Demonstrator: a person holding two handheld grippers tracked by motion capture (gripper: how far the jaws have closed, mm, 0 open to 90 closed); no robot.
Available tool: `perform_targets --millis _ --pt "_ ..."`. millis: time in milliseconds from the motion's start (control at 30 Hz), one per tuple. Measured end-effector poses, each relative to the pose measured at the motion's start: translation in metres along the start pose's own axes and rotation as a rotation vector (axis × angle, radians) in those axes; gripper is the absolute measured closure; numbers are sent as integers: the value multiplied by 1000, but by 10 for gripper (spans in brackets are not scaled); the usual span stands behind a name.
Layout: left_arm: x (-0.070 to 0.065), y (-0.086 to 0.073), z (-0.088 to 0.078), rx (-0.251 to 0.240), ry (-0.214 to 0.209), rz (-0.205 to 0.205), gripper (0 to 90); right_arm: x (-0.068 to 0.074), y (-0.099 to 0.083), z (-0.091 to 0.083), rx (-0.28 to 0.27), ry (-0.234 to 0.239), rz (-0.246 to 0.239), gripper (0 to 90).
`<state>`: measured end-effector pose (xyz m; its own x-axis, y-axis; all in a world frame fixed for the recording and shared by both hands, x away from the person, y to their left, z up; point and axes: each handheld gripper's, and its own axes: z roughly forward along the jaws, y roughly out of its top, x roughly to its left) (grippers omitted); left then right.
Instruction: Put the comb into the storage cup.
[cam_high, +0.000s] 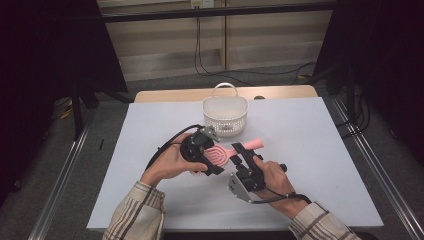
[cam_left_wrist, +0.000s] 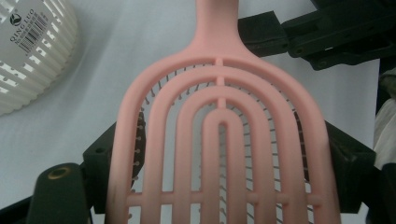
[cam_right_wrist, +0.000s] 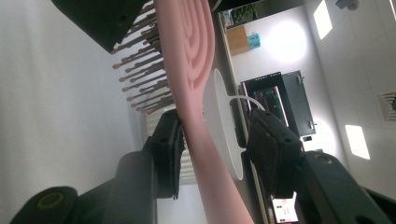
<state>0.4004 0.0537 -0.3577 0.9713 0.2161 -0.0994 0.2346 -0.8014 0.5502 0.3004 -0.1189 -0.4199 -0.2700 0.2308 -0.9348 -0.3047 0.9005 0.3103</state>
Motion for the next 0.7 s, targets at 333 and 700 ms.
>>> perform_targets --millis 333,700 --pt "-1 1 0 -2 -3 -6 201 5 2 3 12 -8 -50 695" --pt "-3 3 1 -7 -5 -9 201 7 3 6 26 -10 -79 739"
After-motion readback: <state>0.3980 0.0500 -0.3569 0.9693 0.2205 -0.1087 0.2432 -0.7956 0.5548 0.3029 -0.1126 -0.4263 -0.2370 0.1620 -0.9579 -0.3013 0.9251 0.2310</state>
